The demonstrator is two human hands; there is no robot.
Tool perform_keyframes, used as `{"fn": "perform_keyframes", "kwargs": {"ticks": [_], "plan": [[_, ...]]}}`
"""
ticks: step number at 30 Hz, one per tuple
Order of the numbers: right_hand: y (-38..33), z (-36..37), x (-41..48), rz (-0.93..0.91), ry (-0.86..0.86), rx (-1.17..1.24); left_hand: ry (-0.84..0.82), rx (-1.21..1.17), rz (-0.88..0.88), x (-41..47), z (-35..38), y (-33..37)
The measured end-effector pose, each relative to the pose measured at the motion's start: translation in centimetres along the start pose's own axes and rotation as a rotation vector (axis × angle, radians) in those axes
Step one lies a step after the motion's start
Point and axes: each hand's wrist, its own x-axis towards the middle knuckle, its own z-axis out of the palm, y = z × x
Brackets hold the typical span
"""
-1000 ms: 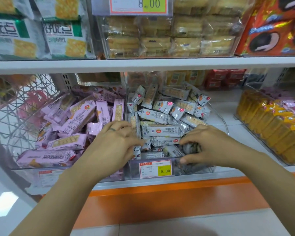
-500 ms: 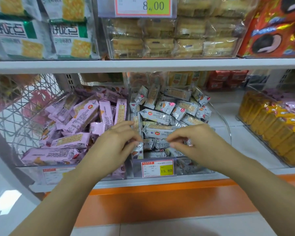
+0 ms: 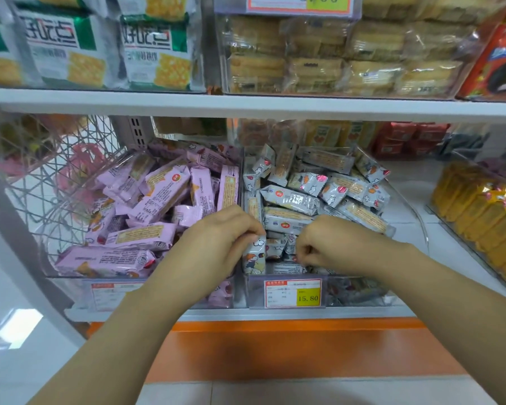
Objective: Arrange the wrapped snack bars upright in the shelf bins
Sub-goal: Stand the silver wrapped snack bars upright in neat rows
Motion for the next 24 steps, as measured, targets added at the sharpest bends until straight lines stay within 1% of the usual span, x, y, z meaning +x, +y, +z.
{"fn": "perform_keyframes", "kwargs": {"ticks": [3,7,14,17,21,24], "plan": [[0.4,0.3,-0.4,0.014,0.014,0.075,-0.015,0.016,0.018,0.0,0.0,0.1],[0.2,0.0,-0.6,-0.013,-0.046,0.074,-0.002,0.037,0.029,0.1,0.1,0.1],[0.6,0.1,-0.3,-0.046,-0.061,0.062,0.006,0.034,0.033,0.1,0.3,-0.2],[0.9,0.3,-0.3,-0.038,-0.024,0.116,0.008,0.043,0.031,0.1,0.4,-0.2],[0.7,-0.8,-1.2,0.003,0.061,0.296,0.003,0.063,0.036,0.1,0.4,-0.3],[0.5,-1.5,-2.3,0.044,0.136,0.288,0.001,0.068,0.046,0.2,0.4,-0.2]]}}
